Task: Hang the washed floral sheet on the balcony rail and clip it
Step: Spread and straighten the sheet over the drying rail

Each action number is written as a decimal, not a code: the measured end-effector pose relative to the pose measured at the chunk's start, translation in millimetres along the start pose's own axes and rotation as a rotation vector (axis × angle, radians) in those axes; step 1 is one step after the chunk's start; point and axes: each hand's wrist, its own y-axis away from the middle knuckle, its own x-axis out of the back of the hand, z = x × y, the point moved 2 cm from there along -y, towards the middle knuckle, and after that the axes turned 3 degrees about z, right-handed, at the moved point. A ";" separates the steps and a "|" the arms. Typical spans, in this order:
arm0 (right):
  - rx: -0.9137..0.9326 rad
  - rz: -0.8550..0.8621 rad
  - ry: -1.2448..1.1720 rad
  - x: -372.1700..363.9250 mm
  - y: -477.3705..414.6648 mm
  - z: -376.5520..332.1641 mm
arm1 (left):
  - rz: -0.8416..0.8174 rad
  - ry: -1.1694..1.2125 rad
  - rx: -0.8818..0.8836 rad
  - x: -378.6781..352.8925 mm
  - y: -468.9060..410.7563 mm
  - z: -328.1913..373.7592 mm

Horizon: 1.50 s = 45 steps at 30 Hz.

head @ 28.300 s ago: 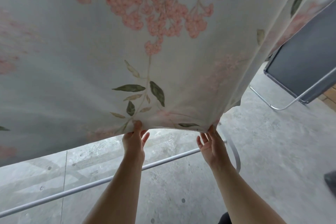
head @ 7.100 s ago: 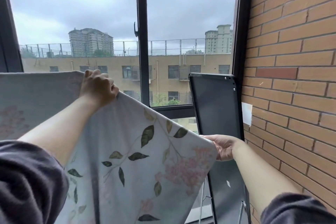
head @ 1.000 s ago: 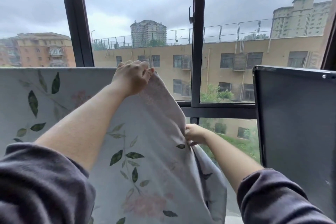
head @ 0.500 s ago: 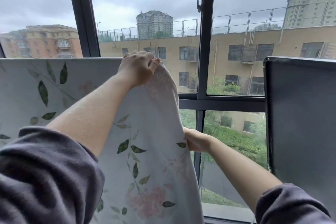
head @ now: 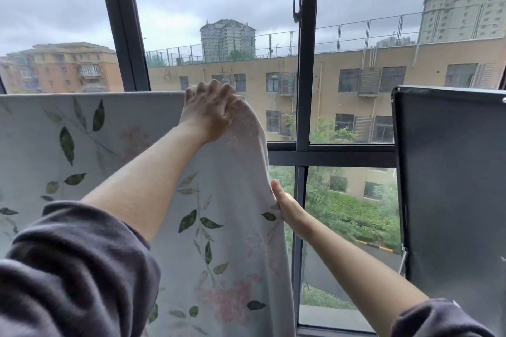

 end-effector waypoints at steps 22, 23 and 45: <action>-0.288 0.294 1.052 57.0 45.5 119.6 | -0.583 0.275 0.180 -167.6 267.1 72.1; -0.283 0.246 1.020 53.8 43.8 120.8 | -0.570 0.284 0.190 -166.4 265.9 73.7; -0.415 0.413 0.018 -70.3 139.3 192.7 | -0.706 0.617 0.513 -162.2 399.6 44.1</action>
